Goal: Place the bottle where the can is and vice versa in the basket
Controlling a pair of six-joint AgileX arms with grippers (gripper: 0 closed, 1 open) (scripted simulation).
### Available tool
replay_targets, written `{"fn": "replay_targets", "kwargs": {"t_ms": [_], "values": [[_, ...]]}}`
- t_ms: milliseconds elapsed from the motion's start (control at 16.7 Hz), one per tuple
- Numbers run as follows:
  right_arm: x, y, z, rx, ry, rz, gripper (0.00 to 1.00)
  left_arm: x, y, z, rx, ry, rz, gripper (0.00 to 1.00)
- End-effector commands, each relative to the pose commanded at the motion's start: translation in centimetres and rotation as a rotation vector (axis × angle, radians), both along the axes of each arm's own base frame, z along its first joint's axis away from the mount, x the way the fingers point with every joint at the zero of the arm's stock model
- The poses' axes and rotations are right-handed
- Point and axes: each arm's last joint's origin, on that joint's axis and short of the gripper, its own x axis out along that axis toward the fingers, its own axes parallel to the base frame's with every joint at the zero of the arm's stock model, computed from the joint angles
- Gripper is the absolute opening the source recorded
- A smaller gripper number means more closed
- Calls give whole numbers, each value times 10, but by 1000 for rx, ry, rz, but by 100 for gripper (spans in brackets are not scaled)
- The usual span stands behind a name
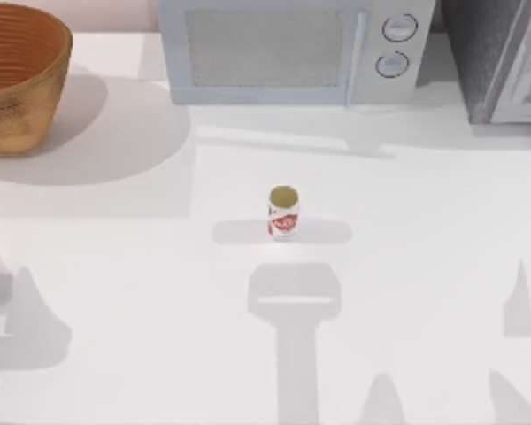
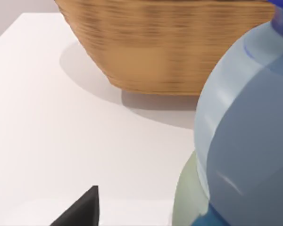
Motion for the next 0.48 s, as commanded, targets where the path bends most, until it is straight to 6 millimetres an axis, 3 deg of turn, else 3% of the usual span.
{"fn": "replay_targets", "kwargs": {"t_ms": [120, 480], "values": [[0, 0, 0, 0, 0, 0, 100, 0, 0, 0, 0, 0, 0, 100], [0, 0, 0, 0, 0, 0, 100, 0, 0, 0, 0, 0, 0, 55]]}}
